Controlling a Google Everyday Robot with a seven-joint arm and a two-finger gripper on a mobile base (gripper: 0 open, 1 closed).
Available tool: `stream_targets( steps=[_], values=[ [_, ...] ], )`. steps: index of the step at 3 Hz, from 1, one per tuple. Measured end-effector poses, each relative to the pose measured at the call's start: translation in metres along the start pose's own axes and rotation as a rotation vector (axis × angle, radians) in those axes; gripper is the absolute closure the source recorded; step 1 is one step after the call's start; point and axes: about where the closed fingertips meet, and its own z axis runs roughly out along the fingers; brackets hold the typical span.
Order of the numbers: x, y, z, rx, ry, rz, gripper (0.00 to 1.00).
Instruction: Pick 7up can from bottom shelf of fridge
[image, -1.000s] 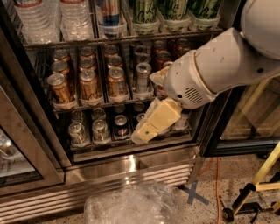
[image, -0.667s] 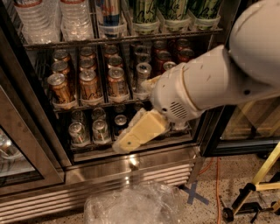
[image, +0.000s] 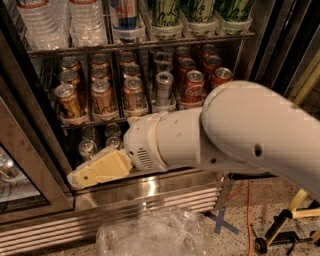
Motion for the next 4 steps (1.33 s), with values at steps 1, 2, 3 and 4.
stream_targets(
  steps=[1,2,3,4],
  values=[
    [0.001,0.024,0.036,0.023,-0.076,0.165,0.0],
    [-0.003,0.04,0.056,0.112,-0.127,0.331,0.0],
    [-0.012,0.027,0.056,0.175,-0.165,0.35,0.0],
    [-0.012,0.027,0.056,0.175,-0.165,0.349,0.0]
  ],
)
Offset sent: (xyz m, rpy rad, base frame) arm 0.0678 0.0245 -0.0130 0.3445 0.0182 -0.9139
